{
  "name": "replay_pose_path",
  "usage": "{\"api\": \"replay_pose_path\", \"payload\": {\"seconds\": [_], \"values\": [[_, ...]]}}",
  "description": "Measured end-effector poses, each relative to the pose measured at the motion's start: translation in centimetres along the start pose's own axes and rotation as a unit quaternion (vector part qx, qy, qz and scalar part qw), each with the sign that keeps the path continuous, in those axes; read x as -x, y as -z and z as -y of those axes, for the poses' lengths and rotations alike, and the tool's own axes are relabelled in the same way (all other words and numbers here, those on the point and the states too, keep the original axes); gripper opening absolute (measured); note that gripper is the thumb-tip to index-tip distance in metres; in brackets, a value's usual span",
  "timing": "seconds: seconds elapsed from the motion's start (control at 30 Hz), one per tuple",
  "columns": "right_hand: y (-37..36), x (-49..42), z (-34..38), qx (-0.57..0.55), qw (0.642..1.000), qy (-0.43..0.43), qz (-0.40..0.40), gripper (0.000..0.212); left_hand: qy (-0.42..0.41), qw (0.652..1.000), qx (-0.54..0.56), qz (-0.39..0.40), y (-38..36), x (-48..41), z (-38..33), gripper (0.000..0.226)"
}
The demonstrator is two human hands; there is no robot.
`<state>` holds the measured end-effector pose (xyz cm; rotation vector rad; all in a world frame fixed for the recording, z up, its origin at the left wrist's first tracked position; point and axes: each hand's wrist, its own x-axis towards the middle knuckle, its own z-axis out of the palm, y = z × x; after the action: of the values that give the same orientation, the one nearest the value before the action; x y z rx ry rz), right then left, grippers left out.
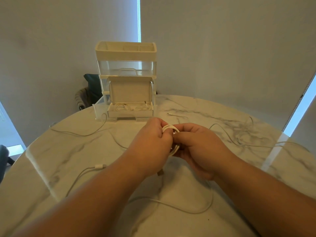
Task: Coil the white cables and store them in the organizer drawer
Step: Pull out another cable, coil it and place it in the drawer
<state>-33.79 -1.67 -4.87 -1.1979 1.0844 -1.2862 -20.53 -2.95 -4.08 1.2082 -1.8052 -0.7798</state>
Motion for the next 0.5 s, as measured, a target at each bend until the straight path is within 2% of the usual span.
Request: {"api": "replay_pose_path", "payload": {"seconds": [0.1, 0.17, 0.23, 0.33, 0.5], "values": [[0.06, 0.28, 0.71, -0.061, 0.996, -0.022, 0.056, 0.023, -0.001, 0.999, 0.025, -0.026, 0.10, -0.08, 0.10, 0.008], [0.06, 0.46, 1.02, -0.072, 0.995, -0.042, 0.064, 0.035, 0.002, 0.997, 0.055, -0.045, 0.23, -0.24, 0.09, 0.007], [0.04, 0.30, 0.89, -0.043, 0.998, -0.043, 0.020, 0.035, 0.015, 0.996, 0.070, -0.044, 0.13, -0.33, 0.11, 0.007], [0.14, -0.01, 0.79, -0.041, 0.997, -0.034, -0.052, 0.016, 0.057, 0.991, 0.115, -0.025, -0.45, -0.37, 0.30, 0.005], [0.42, -0.15, 1.03, -0.025, 0.997, -0.003, -0.074, 0.023, 0.099, 0.983, 0.155, 0.004, -0.49, -0.57, 0.50, 0.006]]}}
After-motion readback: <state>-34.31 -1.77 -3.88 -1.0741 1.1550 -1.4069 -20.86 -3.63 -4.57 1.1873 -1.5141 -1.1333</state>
